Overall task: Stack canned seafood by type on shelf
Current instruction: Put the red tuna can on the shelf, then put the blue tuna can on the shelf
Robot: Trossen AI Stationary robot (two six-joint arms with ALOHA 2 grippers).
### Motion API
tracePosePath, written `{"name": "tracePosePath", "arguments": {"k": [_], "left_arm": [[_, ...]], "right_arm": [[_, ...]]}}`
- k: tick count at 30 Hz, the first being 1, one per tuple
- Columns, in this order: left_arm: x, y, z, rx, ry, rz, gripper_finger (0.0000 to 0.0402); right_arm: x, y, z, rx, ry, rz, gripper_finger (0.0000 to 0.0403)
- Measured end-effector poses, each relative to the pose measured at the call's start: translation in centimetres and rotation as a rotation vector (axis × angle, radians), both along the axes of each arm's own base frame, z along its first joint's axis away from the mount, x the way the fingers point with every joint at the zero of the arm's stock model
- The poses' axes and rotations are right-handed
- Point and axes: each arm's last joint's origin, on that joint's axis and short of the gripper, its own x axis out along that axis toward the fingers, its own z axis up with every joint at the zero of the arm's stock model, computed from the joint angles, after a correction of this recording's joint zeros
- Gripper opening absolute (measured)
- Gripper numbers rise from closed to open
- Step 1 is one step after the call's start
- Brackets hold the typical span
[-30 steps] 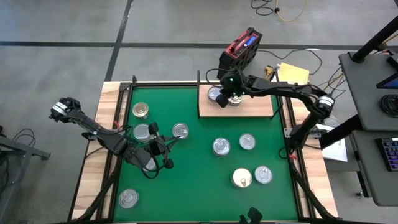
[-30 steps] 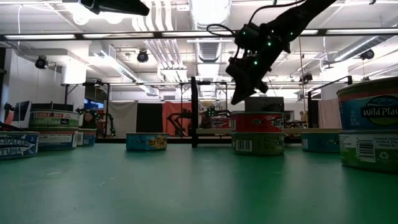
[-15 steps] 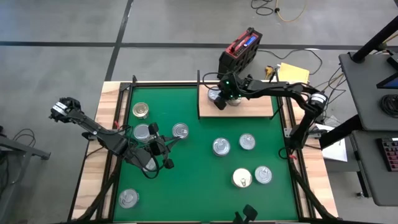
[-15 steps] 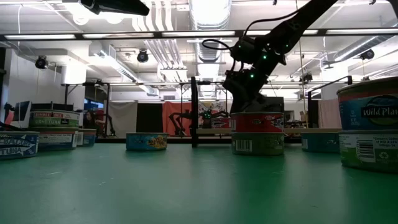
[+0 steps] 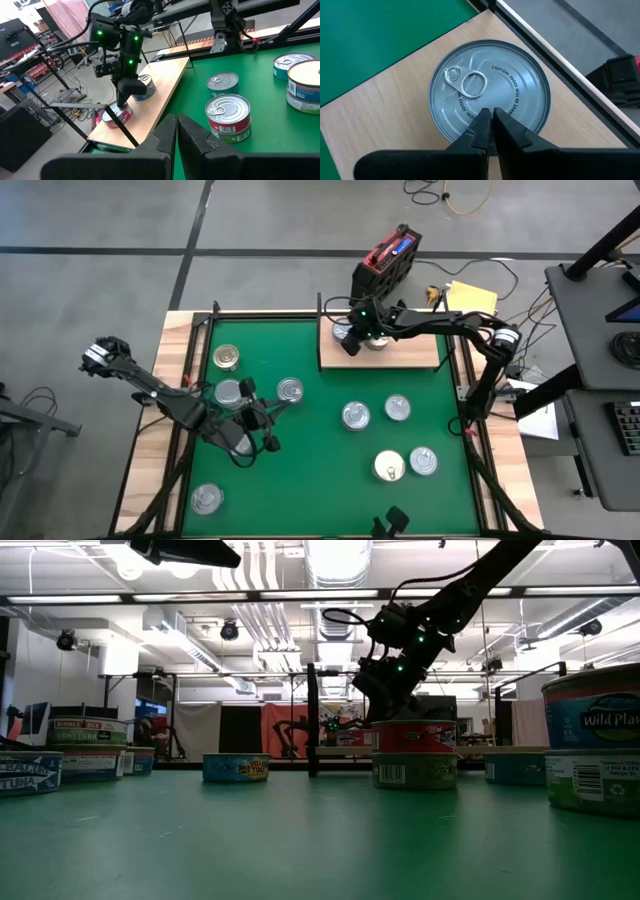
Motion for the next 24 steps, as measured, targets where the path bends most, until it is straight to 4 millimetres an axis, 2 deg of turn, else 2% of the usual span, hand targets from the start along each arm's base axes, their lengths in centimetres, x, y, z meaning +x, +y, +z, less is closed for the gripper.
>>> {"name": "tracePosePath", "arguments": {"k": [12,19,24], "left_arm": [[0.3,-0.1,-0.4,0.013,0.016,-0.001,0.0],[0.3,-0.1,-0.4,-0.003,0.007,0.003,0.0],[0.3,-0.2,-0.4,-0.055,-0.022,0.016,0.0]], "right_arm": [[0.1,-0.2,0.1,-0.025,-0.008,0.013,0.0012],[-0.4,0.6,2.7,-0.06,-0.058,0.025,0.0012],[-0.8,3.1,4.8,-0.074,-0.086,0.082,0.0012]]}}
